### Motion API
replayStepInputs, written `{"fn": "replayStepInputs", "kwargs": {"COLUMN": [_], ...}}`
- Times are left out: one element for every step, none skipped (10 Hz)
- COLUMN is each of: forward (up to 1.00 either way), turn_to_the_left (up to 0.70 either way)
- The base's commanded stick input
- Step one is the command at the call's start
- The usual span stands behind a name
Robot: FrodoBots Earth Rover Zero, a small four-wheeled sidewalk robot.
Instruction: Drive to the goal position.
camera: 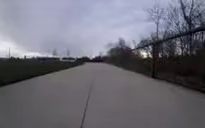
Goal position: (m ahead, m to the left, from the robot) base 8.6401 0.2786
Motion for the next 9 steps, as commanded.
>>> {"fn": "replayStepInputs", "kwargs": {"forward": [1.00,1.00,1.00,1.00,1.00,1.00,1.00,1.00,1.00], "turn_to_the_left": [0.00,0.00,0.00,0.00,0.00,0.00,0.00,0.00,0.00]}}
